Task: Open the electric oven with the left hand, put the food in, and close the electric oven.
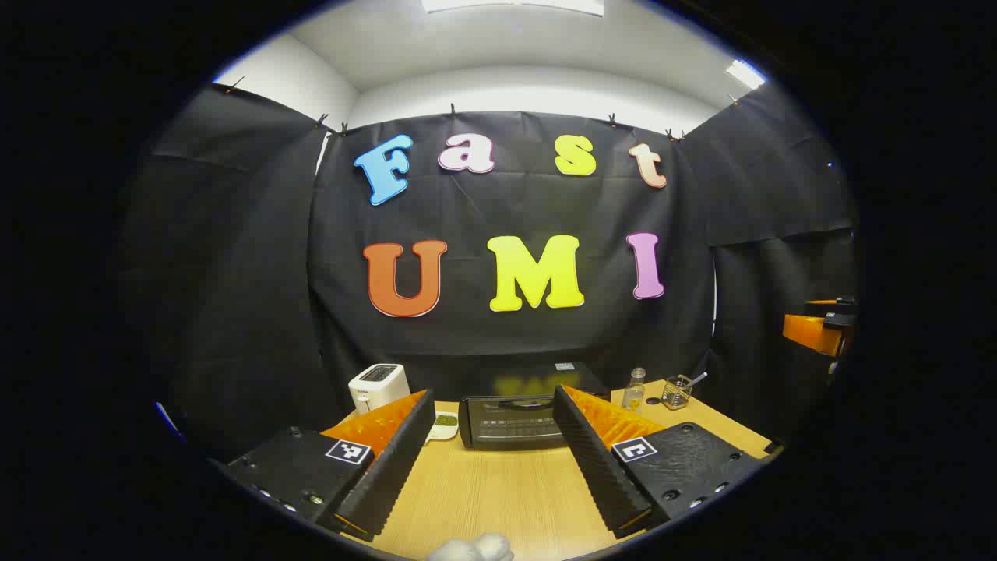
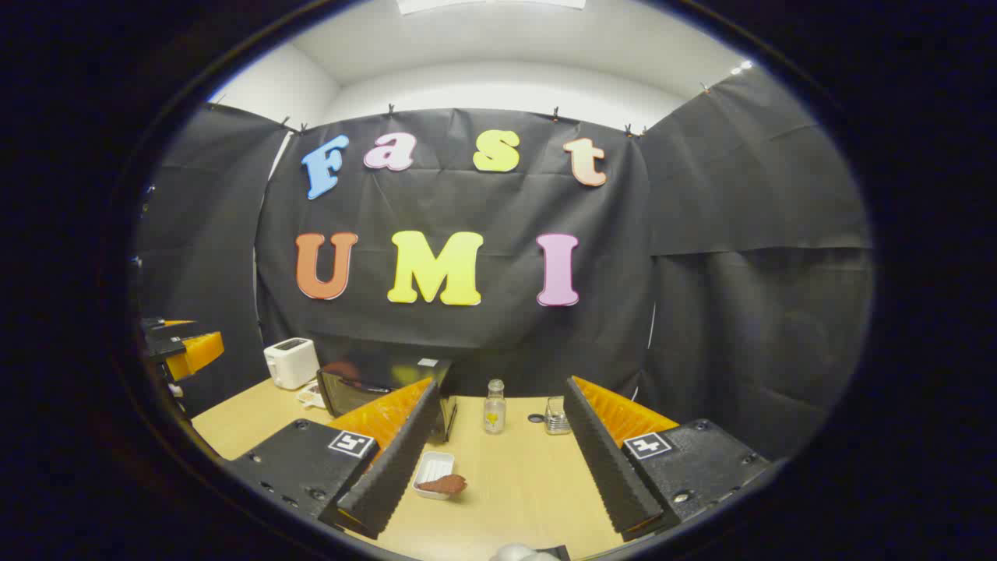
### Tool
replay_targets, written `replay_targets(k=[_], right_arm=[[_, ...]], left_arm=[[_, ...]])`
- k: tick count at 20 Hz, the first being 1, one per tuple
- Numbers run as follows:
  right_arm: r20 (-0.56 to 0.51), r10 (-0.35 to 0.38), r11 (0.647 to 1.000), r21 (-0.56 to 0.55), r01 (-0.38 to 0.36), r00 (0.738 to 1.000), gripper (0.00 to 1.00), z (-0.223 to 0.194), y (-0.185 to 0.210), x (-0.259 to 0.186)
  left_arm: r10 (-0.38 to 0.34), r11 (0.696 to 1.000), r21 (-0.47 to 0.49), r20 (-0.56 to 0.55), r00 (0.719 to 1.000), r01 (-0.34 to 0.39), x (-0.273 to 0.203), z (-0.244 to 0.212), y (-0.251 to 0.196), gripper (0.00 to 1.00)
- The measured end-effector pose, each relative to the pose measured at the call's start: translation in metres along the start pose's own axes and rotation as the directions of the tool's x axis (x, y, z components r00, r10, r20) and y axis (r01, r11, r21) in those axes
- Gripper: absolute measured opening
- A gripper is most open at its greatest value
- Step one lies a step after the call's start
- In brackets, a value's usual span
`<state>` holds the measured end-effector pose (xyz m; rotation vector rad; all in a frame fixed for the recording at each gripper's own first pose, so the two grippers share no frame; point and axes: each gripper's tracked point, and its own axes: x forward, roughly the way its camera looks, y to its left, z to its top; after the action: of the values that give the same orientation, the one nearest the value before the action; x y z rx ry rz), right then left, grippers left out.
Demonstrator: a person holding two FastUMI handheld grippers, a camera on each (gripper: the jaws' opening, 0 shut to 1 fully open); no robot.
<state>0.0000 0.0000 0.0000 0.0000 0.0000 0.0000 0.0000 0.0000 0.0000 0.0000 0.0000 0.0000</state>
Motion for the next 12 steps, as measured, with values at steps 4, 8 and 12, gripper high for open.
replay_targets(k=[4, 8, 12], right_arm=[[-0.011, -0.005, 1.000, -0.011, 0.005, 1.000, 1.00, -0.003, -0.004, -0.003], [-0.027, -0.007, 1.000, -0.002, 0.007, 1.000, 1.00, -0.008, -0.006, -0.003], [-0.038, 0.003, 1.000, 0.006, -0.003, 0.999, 1.00, -0.010, -0.007, -0.001]], left_arm=[[-0.010, 1.000, 0.016, -0.002, 1.000, 0.010, 0.002, -0.002, -0.005, 0.96], [-0.011, 1.000, 0.017, -0.002, 1.000, 0.011, 0.006, -0.004, -0.010, 0.96], [-0.009, 1.000, -0.007, -0.002, 1.000, 0.009, 0.017, -0.006, -0.013, 0.96]])
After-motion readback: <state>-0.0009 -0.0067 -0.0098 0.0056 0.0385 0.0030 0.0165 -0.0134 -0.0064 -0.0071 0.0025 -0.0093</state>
